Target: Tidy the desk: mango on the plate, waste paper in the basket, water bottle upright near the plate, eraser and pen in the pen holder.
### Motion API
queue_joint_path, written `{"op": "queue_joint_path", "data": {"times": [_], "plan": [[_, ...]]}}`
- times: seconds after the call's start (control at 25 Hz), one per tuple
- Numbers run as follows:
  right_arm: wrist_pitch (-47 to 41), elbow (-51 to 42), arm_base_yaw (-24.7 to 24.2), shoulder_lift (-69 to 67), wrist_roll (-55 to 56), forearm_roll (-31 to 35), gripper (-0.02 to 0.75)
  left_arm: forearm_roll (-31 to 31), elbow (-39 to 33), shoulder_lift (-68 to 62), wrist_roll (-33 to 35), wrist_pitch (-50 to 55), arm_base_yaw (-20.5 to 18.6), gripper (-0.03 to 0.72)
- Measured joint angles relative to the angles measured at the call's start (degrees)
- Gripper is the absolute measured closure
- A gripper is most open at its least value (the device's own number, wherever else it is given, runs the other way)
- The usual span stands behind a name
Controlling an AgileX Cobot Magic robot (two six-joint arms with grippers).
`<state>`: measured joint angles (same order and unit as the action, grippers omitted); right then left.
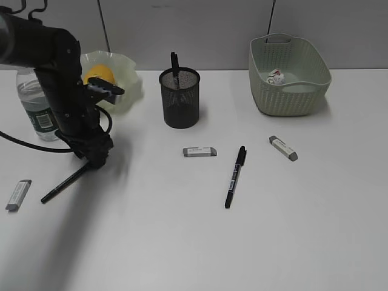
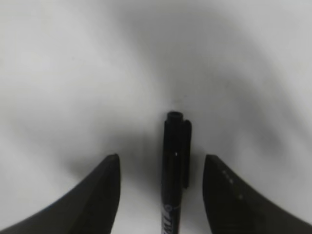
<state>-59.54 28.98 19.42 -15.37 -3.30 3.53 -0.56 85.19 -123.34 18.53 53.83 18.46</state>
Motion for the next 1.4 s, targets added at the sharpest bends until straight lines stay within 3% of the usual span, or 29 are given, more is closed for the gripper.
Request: {"op": "queue_joint_path", "data": {"times": [0.2, 0.56, 0.88, 1.12, 1.4], "plan": [[0.0, 0.0, 0.0, 0.0, 0.0, 0.0, 0.279, 0.16, 0.23, -0.95, 0.0, 0.35, 0.0, 0.311], [0.0, 0.0, 0.0, 0.0, 0.0, 0.0, 0.279, 1.75, 0.5, -1.13, 0.0, 0.16, 0.22, 0.548], [-0.05, 0.0, 0.0, 0.0, 0.0, 0.0, 0.279, 0.56, 0.65, -0.64, 0.0, 0.66, 0.83, 0.554], [-0.05, 0.0, 0.0, 0.0, 0.0, -0.05, 0.279, -4.37, 8.5, 4.11, 0.0, 0.39, 1.08, 0.555], [0.01, 0.0, 0.0, 0.0, 0.0, -0.05, 0.279, -20.17, 22.98, 5.91, 0.0, -7.94, 1.08, 0.555]]}}
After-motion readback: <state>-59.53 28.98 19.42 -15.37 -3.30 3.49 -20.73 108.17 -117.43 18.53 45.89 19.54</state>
